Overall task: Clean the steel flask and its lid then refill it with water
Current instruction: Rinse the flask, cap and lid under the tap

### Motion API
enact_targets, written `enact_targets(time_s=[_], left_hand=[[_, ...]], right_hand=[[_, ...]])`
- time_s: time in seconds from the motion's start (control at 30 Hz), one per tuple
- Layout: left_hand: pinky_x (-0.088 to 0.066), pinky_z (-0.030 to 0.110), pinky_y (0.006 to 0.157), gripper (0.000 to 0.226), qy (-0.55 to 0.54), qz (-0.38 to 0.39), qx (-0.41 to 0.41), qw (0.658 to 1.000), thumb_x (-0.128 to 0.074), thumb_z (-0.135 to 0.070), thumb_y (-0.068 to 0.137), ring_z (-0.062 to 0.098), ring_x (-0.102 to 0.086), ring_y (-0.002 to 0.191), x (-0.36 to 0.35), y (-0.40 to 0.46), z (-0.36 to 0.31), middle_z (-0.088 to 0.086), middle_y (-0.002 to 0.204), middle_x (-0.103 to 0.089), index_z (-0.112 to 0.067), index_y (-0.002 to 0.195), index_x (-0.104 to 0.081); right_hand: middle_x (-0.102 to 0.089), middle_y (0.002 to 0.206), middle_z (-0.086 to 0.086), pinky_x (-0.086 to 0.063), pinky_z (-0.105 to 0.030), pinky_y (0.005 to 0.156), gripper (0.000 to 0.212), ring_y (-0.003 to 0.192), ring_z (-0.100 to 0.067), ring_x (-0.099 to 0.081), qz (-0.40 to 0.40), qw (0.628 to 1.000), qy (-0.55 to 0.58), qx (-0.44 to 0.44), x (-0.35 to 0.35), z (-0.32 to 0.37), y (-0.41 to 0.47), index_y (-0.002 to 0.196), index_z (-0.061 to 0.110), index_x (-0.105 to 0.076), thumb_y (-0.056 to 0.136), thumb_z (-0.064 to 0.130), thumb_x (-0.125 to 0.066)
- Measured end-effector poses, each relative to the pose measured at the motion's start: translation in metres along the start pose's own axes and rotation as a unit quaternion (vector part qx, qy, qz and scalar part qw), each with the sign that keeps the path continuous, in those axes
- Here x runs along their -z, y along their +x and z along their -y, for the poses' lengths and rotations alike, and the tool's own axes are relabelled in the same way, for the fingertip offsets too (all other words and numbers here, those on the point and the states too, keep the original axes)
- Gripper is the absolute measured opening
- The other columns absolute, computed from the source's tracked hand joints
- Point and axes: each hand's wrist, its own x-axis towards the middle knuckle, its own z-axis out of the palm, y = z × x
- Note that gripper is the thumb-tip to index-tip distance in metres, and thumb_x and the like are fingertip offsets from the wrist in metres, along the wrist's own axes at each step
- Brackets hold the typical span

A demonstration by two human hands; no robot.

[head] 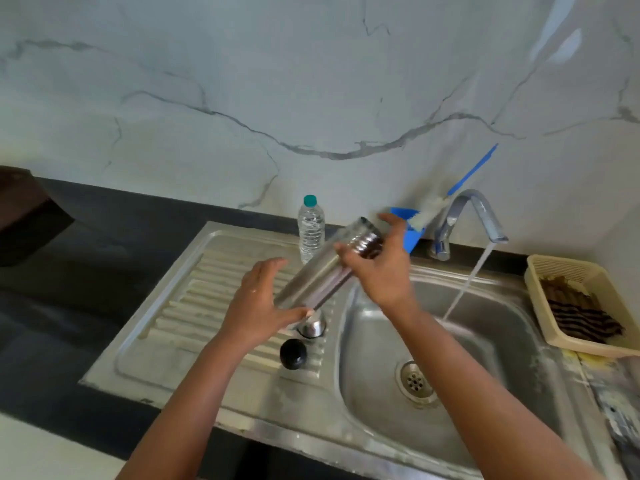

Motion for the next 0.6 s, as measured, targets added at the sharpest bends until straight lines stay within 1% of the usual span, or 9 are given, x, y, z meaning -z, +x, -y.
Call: enact_targets(time_s=[0.03, 0.1, 0.17, 0.27, 0.4, 0.5, 0.6], left_hand=[[-0.04, 0.029, 0.093, 0.088, -0.014, -0.003, -0.007, 1.0, -0.086, -0.049, 0.068, 0.015, -0.042, 0.128, 0.002, 0.003, 0.006, -0.006, 0.142, -0.043, -0.027, 0.141, -0.042], [-0.045, 0.03, 0.088, 0.081, -0.033, -0.015, -0.01, 0.999, -0.084, -0.049, 0.069, 0.013, -0.05, 0.12, 0.003, 0.009, 0.02, -0.007, 0.135, -0.051, -0.026, 0.137, -0.046], [-0.05, 0.031, 0.084, 0.074, -0.053, -0.037, 0.013, 0.998, -0.085, -0.046, 0.069, 0.01, -0.057, 0.109, 0.002, 0.013, 0.035, -0.008, 0.125, -0.058, -0.025, 0.132, -0.051], [-0.052, 0.035, 0.08, 0.067, -0.083, -0.054, 0.066, 0.993, -0.089, -0.039, 0.066, 0.01, -0.061, 0.101, -0.002, 0.014, 0.062, -0.011, 0.116, -0.064, -0.026, 0.122, -0.055], [-0.05, 0.033, 0.075, 0.062, -0.098, -0.055, 0.098, 0.989, -0.089, -0.034, 0.065, 0.014, -0.063, 0.1, -0.007, 0.015, 0.09, -0.007, 0.111, -0.065, -0.024, 0.115, -0.055], [-0.053, 0.038, 0.077, 0.063, -0.109, -0.051, 0.109, 0.987, -0.089, -0.036, 0.064, 0.015, -0.062, 0.1, -0.009, 0.014, 0.101, -0.006, 0.112, -0.064, -0.025, 0.115, -0.053], [-0.054, 0.042, 0.079, 0.065, -0.122, -0.041, 0.121, 0.984, -0.09, -0.038, 0.063, 0.014, -0.062, 0.098, -0.01, 0.011, 0.109, -0.008, 0.111, -0.064, -0.027, 0.114, -0.051]], right_hand=[[-0.063, 0.087, 0.012, -0.053, -0.016, 0.068, 0.076, 0.07, 0.003, -0.065, 0.025, 0.998, -0.035, 0.042, -0.017, 0.005, 0.001, 0.128, 0.022, -0.036, 0.071, 0.023, -0.087], [-0.061, 0.087, 0.018, -0.049, -0.013, 0.066, 0.08, 0.072, 0.003, -0.063, 0.074, 0.989, -0.086, 0.098, -0.048, 0.012, 0.002, 0.13, 0.022, -0.036, 0.068, 0.025, -0.086], [-0.06, 0.09, 0.021, -0.051, -0.017, 0.069, 0.082, 0.077, 0.0, -0.063, 0.12, 0.979, -0.116, 0.117, -0.072, 0.013, 0.002, 0.133, 0.023, -0.035, 0.068, 0.029, -0.085], [-0.061, 0.099, 0.015, -0.054, -0.029, 0.074, 0.087, 0.082, -0.01, -0.064, 0.17, 0.963, -0.164, 0.132, -0.101, 0.011, 0.001, 0.136, 0.027, -0.035, 0.066, 0.032, -0.086], [-0.065, 0.103, 0.005, -0.054, -0.034, 0.076, 0.087, 0.085, -0.015, -0.064, 0.187, 0.95, -0.204, 0.142, -0.126, 0.005, 0.0, 0.138, 0.027, -0.037, 0.066, 0.031, -0.087], [-0.066, 0.103, 0.003, -0.055, -0.036, 0.074, 0.09, 0.08, -0.016, -0.065, 0.188, 0.946, -0.221, 0.144, -0.138, 0.0, -0.001, 0.139, 0.027, -0.035, 0.066, 0.032, -0.087], [-0.067, 0.111, 0.0, -0.055, -0.036, 0.076, 0.093, 0.084, -0.018, -0.066, 0.191, 0.941, -0.237, 0.145, -0.146, -0.003, -0.002, 0.141, 0.027, -0.032, 0.066, 0.036, -0.086]])
